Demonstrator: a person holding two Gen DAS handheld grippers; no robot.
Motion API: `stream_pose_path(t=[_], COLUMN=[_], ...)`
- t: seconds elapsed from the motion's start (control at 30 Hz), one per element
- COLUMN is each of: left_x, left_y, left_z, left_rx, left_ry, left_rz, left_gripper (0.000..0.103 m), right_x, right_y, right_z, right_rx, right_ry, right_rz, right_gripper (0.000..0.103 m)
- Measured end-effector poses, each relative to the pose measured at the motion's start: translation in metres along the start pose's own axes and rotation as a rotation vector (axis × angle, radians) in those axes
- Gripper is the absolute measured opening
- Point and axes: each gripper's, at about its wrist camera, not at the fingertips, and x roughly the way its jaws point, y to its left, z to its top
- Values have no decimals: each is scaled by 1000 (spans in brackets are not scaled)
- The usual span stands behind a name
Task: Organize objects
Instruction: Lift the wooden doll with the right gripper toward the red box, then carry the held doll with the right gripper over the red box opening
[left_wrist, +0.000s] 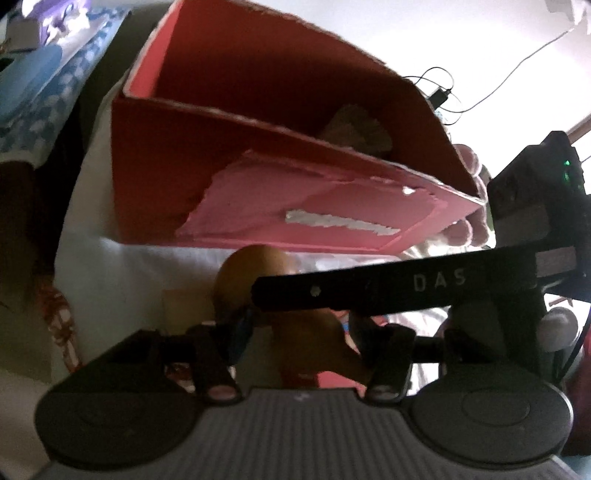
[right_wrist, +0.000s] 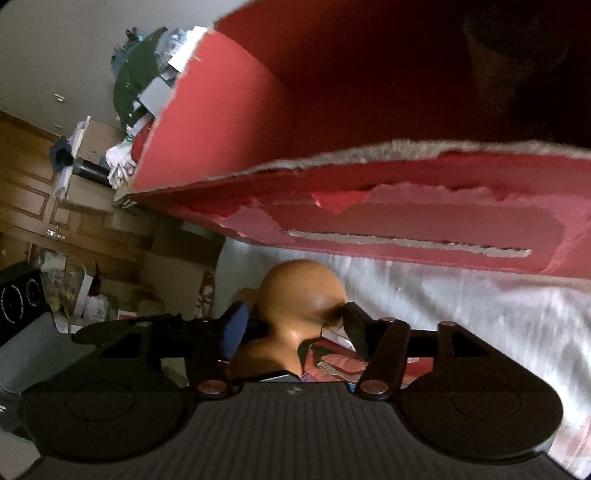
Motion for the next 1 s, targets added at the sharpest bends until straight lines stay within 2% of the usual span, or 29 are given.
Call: stream_pose_path(t=[0.13,0.33,0.47,0.77,1.0], left_x=[2,8,2,-29,-54], left_y=[5,1,-10,-47,-78], left_z=[-1,1,3,1,4], left_rx=[-6,11,60,178,271], left_ry=[9,-1,-25,-102,-164], left_rz=[17,42,57,60,21], left_gripper=[59,57,58,59,59], right_x=[10,4,-8,-49,-77], right_y=[-8,-13,-12,6,9], right_z=[-3,-7,-11,-25,-29], right_rx=[33,39,16,-122,-121], right_ry=[35,-11,-65,-237,-350], right_rz=[22,40,72,108,140], right_gripper=[60,58,58,58,58])
